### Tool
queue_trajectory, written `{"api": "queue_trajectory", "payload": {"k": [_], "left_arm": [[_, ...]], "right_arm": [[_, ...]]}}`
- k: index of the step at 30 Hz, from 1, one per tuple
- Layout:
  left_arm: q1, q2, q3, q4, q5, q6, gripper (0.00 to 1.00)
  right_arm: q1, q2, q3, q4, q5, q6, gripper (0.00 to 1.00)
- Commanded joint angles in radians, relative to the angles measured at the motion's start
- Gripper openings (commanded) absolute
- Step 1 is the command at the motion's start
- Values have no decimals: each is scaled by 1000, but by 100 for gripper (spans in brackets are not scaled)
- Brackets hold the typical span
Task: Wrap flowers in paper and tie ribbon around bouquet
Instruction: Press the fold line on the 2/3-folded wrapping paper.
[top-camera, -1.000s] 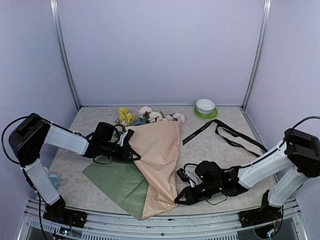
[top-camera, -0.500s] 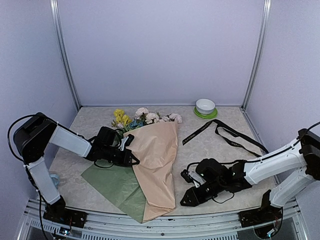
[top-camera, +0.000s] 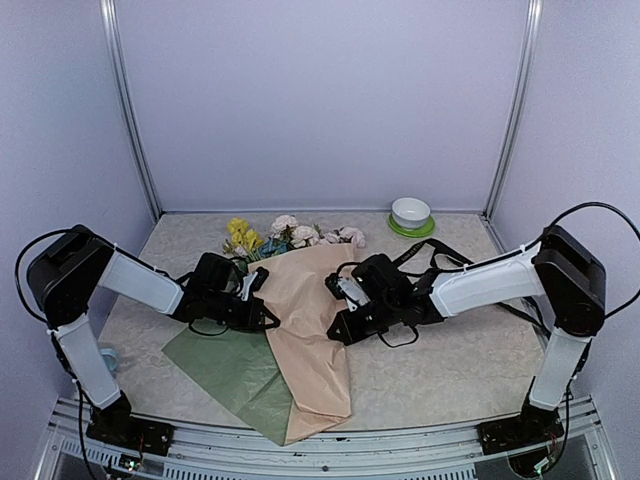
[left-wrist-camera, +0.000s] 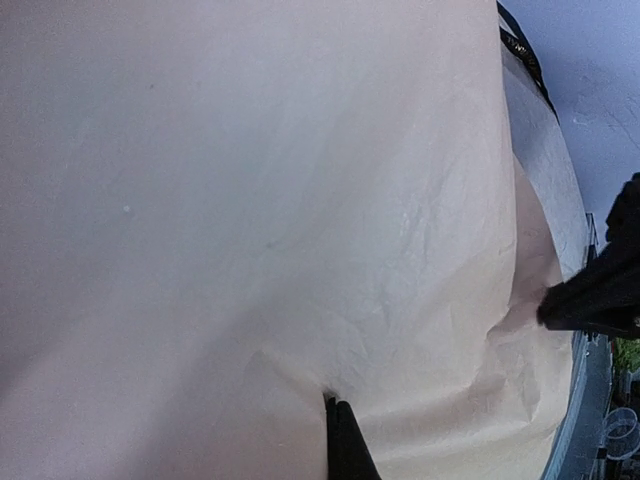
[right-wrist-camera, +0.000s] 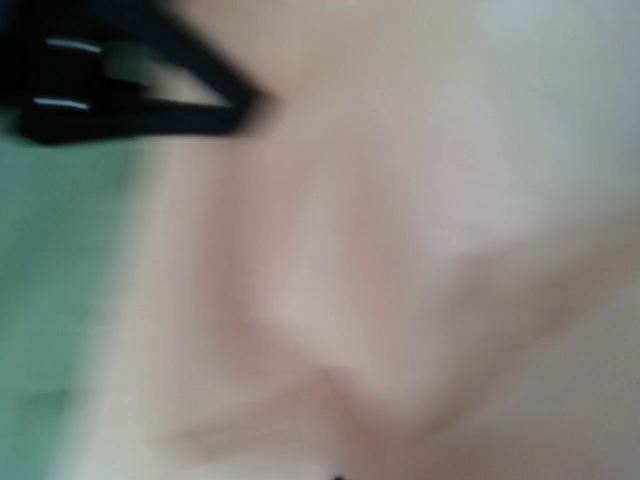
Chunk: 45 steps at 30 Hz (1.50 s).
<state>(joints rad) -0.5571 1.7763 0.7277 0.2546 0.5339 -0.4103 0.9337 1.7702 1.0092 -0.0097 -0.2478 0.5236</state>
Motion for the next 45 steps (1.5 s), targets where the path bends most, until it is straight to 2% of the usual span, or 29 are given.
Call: {"api": "queue_trajectory", "payload": {"k": [1,6,12,14,16,18,23,27,35,38,40,45], "left_arm": [[-2,3,-5,11,-1,11,0],[-3,-1,-3,2,2,16,0],[-8,-8,1,11,12,4,0],[-9,-9,4,12,13,3,0],[-10,-6,8,10,15,3,0],[-10,-6,13,6,15,5,0],[-13,-1,19,-3,20,8,0],[-19,0,22,-3,17,8,0],[-22,-1,22,6,5,-2,0],[-22,-1,24,5,1,-3,0],[-21,-3,23,3,-9,-1,0],[-8,15,30,1,-26,-3,0]], "right_arm": [[-53,85,23,-128,123,-59,4],[-133,70,25,-279,301,-130,2],[-137,-6,62,-338,321,-229,4],[-92,-35,52,-313,221,-261,9],[-60,-45,26,-275,30,-247,22],[-32,-61,-22,-229,-38,-181,32],[-23,-123,-194,-34,-134,46,42],[-11,-97,-271,117,-254,140,44],[-10,-60,-332,331,-371,238,34],[-9,-37,-329,282,-332,243,10],[-14,-45,-345,256,-305,244,0],[-24,-99,-424,234,-263,287,0]]}}
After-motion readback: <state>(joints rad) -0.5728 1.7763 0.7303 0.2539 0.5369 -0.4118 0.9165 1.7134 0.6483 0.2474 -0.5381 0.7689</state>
